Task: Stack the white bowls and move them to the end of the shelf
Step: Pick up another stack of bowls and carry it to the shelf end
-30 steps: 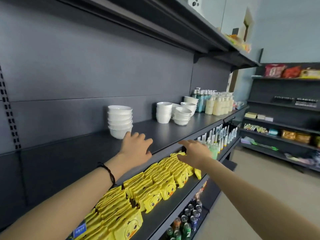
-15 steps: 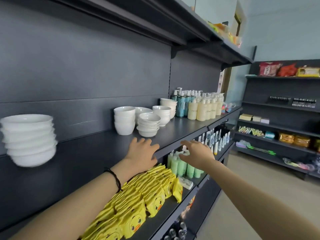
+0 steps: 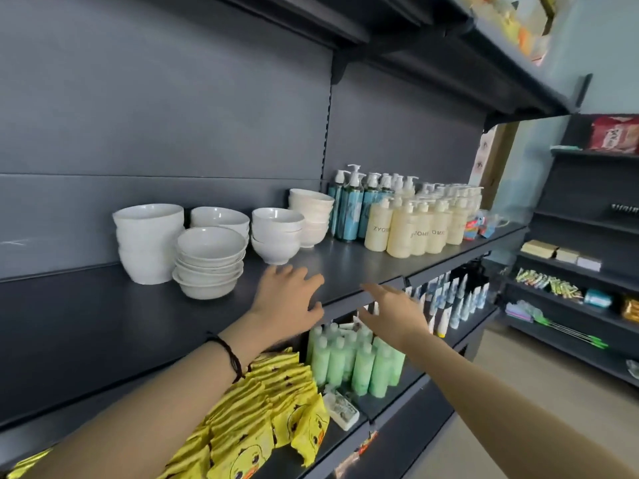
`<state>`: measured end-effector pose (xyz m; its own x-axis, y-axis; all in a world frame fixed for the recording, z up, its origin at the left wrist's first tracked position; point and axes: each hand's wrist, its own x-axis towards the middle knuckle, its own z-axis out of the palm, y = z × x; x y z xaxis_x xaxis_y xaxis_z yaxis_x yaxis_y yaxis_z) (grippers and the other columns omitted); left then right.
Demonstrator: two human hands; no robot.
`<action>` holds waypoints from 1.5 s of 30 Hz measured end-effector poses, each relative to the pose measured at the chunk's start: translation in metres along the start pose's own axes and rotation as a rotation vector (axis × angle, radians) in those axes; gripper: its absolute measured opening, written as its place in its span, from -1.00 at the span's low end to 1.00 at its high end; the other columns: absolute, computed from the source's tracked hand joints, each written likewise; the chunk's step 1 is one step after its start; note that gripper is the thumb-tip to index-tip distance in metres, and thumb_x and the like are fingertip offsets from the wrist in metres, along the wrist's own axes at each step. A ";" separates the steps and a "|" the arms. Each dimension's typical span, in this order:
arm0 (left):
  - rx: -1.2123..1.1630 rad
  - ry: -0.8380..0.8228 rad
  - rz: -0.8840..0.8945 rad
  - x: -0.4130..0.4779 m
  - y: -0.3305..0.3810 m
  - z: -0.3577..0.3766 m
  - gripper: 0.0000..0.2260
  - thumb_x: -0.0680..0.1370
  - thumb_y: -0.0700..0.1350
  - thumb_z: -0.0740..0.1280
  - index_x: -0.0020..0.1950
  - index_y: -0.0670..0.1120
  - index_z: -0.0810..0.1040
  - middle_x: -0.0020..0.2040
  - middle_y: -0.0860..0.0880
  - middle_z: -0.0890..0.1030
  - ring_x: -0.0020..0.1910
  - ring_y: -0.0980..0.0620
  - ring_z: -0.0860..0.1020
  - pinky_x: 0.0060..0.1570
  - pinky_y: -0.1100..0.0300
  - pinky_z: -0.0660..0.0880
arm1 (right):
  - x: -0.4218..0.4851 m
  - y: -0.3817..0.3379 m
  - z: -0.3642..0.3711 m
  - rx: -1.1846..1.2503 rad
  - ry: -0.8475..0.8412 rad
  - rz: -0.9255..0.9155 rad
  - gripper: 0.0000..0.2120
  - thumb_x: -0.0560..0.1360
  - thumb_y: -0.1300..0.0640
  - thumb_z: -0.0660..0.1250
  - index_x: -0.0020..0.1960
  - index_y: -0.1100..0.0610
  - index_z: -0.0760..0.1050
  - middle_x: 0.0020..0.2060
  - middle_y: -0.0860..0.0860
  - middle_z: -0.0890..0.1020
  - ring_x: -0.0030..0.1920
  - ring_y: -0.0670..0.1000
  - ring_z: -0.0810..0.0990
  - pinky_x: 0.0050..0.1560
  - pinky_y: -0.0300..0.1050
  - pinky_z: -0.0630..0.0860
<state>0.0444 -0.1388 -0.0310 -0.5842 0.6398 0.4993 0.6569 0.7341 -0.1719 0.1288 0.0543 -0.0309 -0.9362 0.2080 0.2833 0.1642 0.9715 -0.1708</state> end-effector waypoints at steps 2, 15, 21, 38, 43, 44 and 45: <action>0.045 0.013 0.022 0.031 0.003 0.016 -0.58 0.43 0.13 0.12 0.17 0.01 0.54 0.00 -0.05 0.59 0.01 -0.12 0.55 -0.01 0.03 0.37 | 0.031 0.020 0.004 0.001 0.007 -0.027 -0.49 0.60 -0.06 0.20 0.52 -0.06 0.24 0.38 0.01 0.45 0.31 0.09 0.46 0.24 0.00 0.41; 0.099 0.061 -0.048 0.147 0.015 0.096 -0.61 0.39 0.12 0.15 0.05 0.02 0.62 0.00 -0.03 0.64 -0.11 -0.07 0.60 -0.21 0.07 0.50 | 0.222 0.096 0.036 0.063 0.033 -0.283 -0.47 0.58 -0.05 0.20 0.53 -0.05 0.20 0.35 0.02 0.46 0.33 0.10 0.44 0.29 0.04 0.39; -0.017 0.094 -0.308 0.172 0.018 0.113 -0.54 0.48 0.12 0.19 0.36 0.06 0.47 0.44 -0.08 0.41 0.24 -0.09 0.51 0.10 -0.03 0.54 | 0.287 0.095 0.064 0.385 -0.039 -0.369 -0.40 0.58 -0.07 0.26 0.55 -0.02 0.15 0.41 0.05 0.41 0.40 0.08 0.39 0.36 0.01 0.38; -0.709 0.836 -1.193 0.296 0.010 0.178 -0.18 0.42 0.37 0.16 0.57 0.01 0.06 0.57 -0.07 0.13 0.55 -0.01 0.08 0.54 -0.02 0.07 | 0.382 0.063 0.114 1.585 -0.492 -0.392 -0.27 0.43 -0.12 0.35 0.52 -0.07 0.13 0.36 -0.11 0.41 0.24 -0.23 0.44 0.17 -0.27 0.41; -0.862 0.851 -1.131 0.289 0.000 0.187 -0.16 0.41 0.40 0.13 0.59 0.05 0.00 0.58 0.09 0.11 0.56 0.12 0.07 0.55 -0.03 0.07 | 0.390 0.065 0.121 1.666 -0.564 -0.441 -0.31 0.46 -0.19 0.39 0.46 -0.14 0.14 0.34 -0.12 0.42 0.28 -0.21 0.45 0.25 -0.22 0.43; -0.860 0.851 -1.124 0.288 -0.001 0.187 -0.16 0.41 0.39 0.14 0.59 0.04 0.02 0.58 0.09 0.14 0.55 0.11 0.09 0.54 -0.03 0.09 | 0.391 0.064 0.121 1.674 -0.559 -0.434 -0.29 0.41 -0.27 0.40 0.43 -0.16 0.15 0.35 -0.11 0.42 0.30 -0.16 0.45 0.31 -0.14 0.43; -0.856 0.847 -1.128 0.289 -0.001 0.188 -0.16 0.41 0.39 0.16 0.58 0.02 0.03 0.56 0.08 0.17 0.54 0.10 0.12 0.53 -0.03 0.11 | 0.391 0.064 0.123 1.679 -0.547 -0.419 -0.26 0.34 -0.34 0.38 0.40 -0.17 0.16 0.36 -0.09 0.41 0.32 -0.11 0.45 0.34 -0.07 0.43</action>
<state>-0.2150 0.0883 -0.0463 -0.6988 -0.6054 0.3812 0.3309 0.1988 0.9225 -0.2649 0.1843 -0.0470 -0.8708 -0.3864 0.3041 -0.2122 -0.2627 -0.9413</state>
